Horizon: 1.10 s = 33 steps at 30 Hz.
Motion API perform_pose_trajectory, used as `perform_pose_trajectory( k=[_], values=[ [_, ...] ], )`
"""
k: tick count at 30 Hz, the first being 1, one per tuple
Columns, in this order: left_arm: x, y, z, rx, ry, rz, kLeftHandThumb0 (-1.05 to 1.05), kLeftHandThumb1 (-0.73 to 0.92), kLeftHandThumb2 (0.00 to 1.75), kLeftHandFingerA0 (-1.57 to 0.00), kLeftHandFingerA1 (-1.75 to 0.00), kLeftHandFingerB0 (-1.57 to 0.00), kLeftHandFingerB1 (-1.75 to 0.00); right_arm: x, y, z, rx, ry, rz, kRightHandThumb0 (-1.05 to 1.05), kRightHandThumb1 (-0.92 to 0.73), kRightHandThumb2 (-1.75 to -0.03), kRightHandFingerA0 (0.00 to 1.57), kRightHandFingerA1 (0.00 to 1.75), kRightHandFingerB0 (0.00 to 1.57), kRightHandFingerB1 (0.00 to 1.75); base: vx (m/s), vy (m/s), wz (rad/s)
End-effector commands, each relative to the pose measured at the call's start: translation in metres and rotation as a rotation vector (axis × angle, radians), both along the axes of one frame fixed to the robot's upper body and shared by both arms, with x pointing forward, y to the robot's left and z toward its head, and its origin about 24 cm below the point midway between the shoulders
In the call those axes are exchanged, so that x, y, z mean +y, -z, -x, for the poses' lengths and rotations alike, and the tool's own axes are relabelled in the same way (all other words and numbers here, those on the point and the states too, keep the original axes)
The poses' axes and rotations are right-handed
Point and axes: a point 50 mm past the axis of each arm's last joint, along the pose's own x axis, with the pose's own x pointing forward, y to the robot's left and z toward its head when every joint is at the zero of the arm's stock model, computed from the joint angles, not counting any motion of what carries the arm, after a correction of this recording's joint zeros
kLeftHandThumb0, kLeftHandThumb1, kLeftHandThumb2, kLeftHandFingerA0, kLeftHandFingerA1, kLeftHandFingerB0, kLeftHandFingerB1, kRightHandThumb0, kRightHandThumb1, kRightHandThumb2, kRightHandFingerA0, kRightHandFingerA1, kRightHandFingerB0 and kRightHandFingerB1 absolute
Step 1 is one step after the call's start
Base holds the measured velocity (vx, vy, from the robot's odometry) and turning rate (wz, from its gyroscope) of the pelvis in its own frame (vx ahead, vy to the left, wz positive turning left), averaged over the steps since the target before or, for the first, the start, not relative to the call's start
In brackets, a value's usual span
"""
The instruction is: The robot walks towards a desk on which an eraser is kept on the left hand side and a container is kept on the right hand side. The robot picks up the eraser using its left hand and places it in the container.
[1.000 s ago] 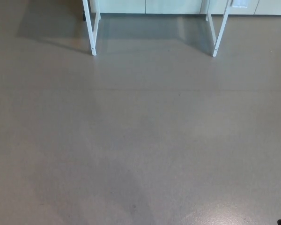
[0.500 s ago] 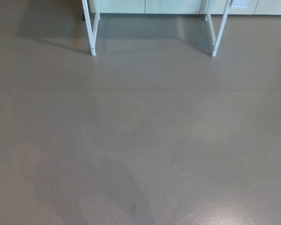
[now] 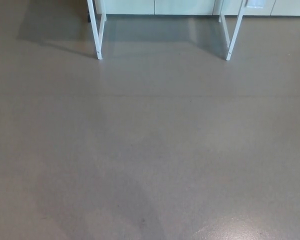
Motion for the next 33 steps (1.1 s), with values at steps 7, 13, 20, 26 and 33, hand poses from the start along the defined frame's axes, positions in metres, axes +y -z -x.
perform_pose_trajectory(
  k=[7,13,20,26,33],
  values=[
    [-0.013,-0.005,-0.006,-0.06,0.055,-0.045,-0.35,0.58,0.58,-0.36,-0.32,-0.33,-0.33,-0.005,-0.001,0.0,-0.002,-0.03,0.017,-0.31,-0.45,-0.52,0.65,0.55,0.49,0.49,0.03,-0.004,-0.05],
    [-0.007,0.002,0.0,-0.024,0.068,-0.071,-0.36,0.58,0.58,-0.37,-0.32,-0.34,-0.33,-0.005,-0.001,-0.003,-0.018,-0.046,0.019,-0.31,-0.45,-0.53,0.66,0.56,0.49,0.49,-0.01,-0.012,0.24],
    [0.002,0.0,0.003,-0.019,0.082,-0.093,-0.37,0.59,0.58,-0.37,-0.32,-0.32,-0.33,-0.004,-0.001,-0.004,-0.01,-0.06,0.032,-0.33,-0.45,-0.53,0.66,0.56,0.5,0.49,0.03,0.213,-0.19],
    [0.004,-0.001,0.005,-0.025,0.094,-0.099,-0.35,0.6,0.58,-0.36,-0.32,-0.32,-0.32,-0.003,-0.004,-0.003,-0.013,-0.085,0.041,-0.33,-0.45,-0.53,0.66,0.57,0.5,0.49,0.09,0.108,-0.15],
    [-0.001,-0.001,0.001,-0.035,0.103,-0.105,-0.36,0.6,0.58,-0.36,-0.32,-0.32,-0.33,-0.006,-0.001,-0.006,-0.006,-0.086,0.04,-0.31,-0.45,-0.53,0.68,0.56,0.51,0.48,0.16,0.007,0.1]
  ],
)
